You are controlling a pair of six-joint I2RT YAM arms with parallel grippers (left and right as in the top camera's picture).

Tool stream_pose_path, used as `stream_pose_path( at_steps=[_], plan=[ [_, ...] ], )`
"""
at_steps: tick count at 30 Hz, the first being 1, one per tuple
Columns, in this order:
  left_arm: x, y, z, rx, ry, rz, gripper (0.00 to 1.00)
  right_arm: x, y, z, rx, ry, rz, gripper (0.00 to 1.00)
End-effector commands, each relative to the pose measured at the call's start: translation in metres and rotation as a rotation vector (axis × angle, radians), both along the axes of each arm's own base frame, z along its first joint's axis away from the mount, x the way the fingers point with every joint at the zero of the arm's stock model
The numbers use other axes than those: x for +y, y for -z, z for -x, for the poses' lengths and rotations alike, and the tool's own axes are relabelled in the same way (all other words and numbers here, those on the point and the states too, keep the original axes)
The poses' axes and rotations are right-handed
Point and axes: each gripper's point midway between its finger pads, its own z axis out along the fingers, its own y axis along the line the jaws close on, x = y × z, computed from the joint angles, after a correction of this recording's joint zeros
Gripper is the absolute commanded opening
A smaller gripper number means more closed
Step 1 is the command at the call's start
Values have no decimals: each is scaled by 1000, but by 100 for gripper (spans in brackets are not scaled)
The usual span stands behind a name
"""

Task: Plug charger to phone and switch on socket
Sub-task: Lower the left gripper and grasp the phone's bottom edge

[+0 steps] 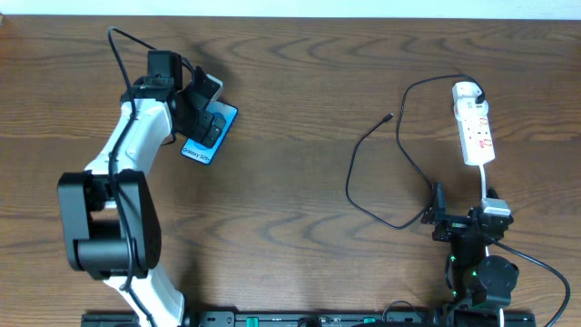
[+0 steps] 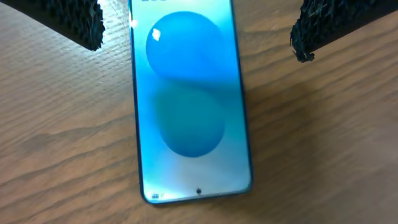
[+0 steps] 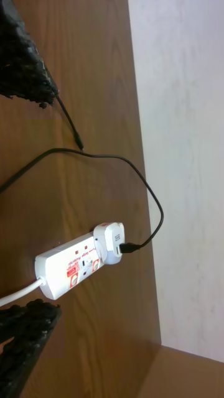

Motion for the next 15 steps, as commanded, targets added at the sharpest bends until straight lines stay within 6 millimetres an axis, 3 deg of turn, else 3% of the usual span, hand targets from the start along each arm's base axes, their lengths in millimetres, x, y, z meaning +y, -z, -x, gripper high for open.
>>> stream_pose_path(
  at_steps=[1, 5, 10, 15],
  plan=[
    [1, 26, 5, 58, 23, -10, 98, 2, 2, 0, 5, -8, -10, 99],
    [0, 38, 7, 84, 24, -9, 98, 2, 2, 0, 5, -7, -10, 99],
    [0, 37, 4, 75, 17, -2, 98, 2, 2, 0, 5, -8, -10, 99],
    [-14, 35, 5, 72, 40, 78, 98, 2, 2, 0, 5, -8, -10, 99]
  ],
)
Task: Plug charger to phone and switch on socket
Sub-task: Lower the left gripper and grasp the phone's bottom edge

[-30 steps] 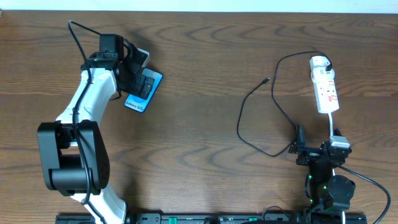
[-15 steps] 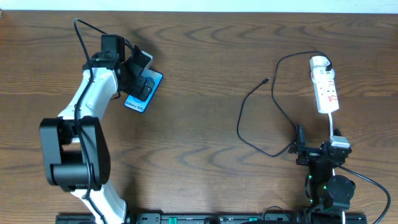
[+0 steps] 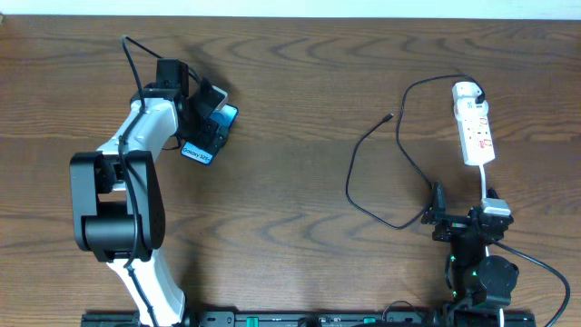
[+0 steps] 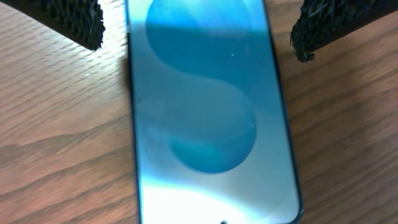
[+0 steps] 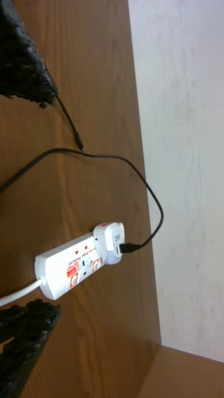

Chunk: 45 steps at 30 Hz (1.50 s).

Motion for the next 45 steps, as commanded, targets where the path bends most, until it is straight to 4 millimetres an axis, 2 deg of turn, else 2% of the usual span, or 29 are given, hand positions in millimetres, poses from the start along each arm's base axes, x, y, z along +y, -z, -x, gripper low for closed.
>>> stream_pose_path(
  at_steps=[1, 18, 32, 34, 37, 39, 45],
  plan=[
    [-9, -2, 1, -2, 16, 52, 97, 2, 2, 0, 5, -8, -10, 99],
    [-8, 4, -6, -15, 0, 51, 98, 2, 2, 0, 5, -8, -10, 99],
    [-12, 45, 6, 89, -27, 81, 99, 2, 2, 0, 5, -8, -10, 99],
    [-12, 46, 6, 97, -49, 86, 88, 2, 2, 0, 5, -8, -10, 99],
    [-12, 46, 6, 106, -88, 94, 84, 2, 2, 0, 5, -8, -10, 99],
    [-11, 47, 7, 110, -89, 91, 76, 2, 2, 0, 5, -8, -10, 99],
    [-11, 47, 12, 138, -129, 99, 74, 2, 2, 0, 5, -8, -10, 99]
  ],
)
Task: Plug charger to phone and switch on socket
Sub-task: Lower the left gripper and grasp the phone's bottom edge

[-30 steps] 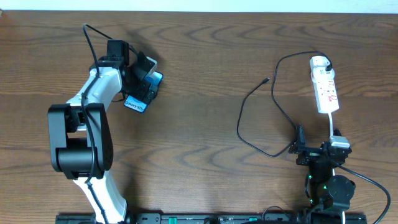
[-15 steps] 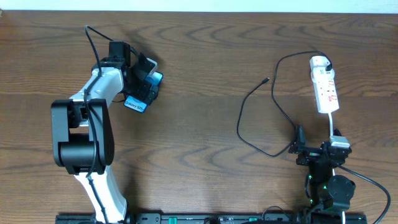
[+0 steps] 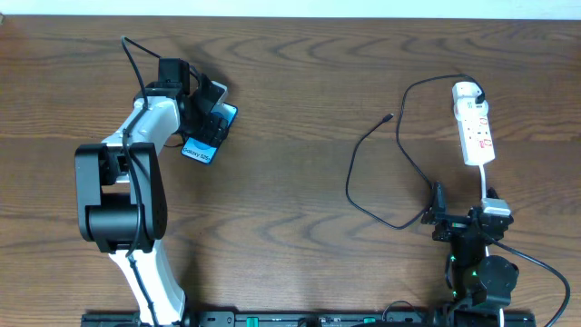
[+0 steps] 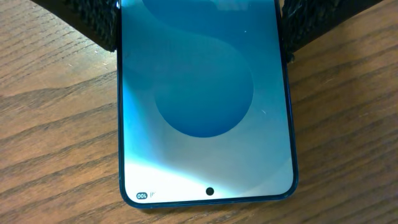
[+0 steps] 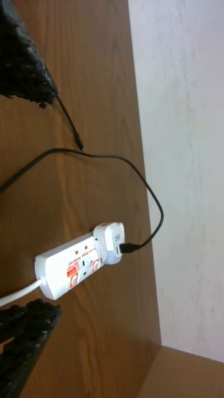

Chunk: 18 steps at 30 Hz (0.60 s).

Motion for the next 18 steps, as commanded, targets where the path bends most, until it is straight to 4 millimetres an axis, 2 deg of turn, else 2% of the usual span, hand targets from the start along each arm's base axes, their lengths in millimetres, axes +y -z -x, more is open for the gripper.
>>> stream_pose_path(
  at_steps=[1, 5, 10, 14, 18],
  plan=[
    [-6, 34, 27, 147, -71, 50, 74, 2, 2, 0, 5, -8, -10, 99],
    [-6, 33, 28, 176, -174, 73, 67, 2, 2, 0, 5, -8, -10, 99],
    [-8, 33, 29, 231, -388, 122, 67, 2, 2, 0, 5, -8, -10, 99],
    [-17, 34, 37, 297, -533, 147, 67, 2, 2, 0, 5, -8, -10, 99],
    [-34, 35, 43, 325, -545, 145, 67, 2, 2, 0, 5, -8, -10, 99]
  ],
)
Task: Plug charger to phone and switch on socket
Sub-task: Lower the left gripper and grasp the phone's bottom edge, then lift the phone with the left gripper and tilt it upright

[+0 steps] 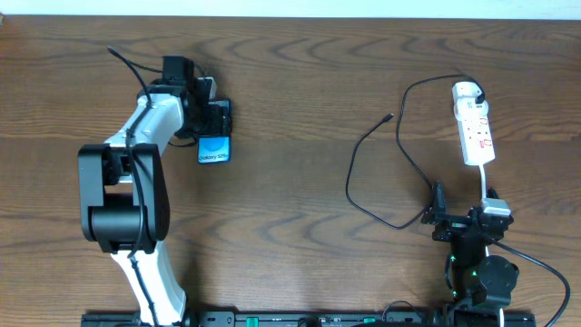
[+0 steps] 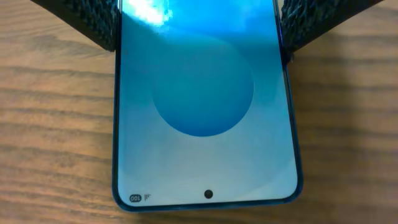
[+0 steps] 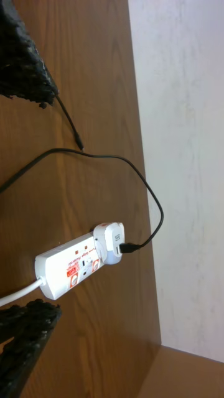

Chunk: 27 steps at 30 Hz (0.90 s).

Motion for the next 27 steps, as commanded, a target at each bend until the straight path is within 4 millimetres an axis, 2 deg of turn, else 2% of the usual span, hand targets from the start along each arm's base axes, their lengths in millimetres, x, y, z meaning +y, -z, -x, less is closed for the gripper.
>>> stream_pose_path(
  at_steps=[1, 4, 11, 17, 24, 27],
  plan=[
    [-27, 39, 39, 190, -78, 54, 66, 2, 2, 0, 5, -8, -10, 99],
    [-43, 39, 43, 202, -71, 42, 67, 2, 2, 0, 5, -8, -10, 99],
    [-57, 45, 63, 245, -137, -123, 66, 2, 2, 0, 5, -8, -10, 99],
    [-86, 45, 73, 258, -196, -124, 67, 2, 2, 0, 5, -8, -10, 99],
    [-85, 45, 71, 236, -306, -169, 68, 2, 2, 0, 5, -8, -10, 99],
    [-85, 45, 71, 236, -306, -169, 84, 2, 2, 0, 5, -8, -10, 99]
  ],
)
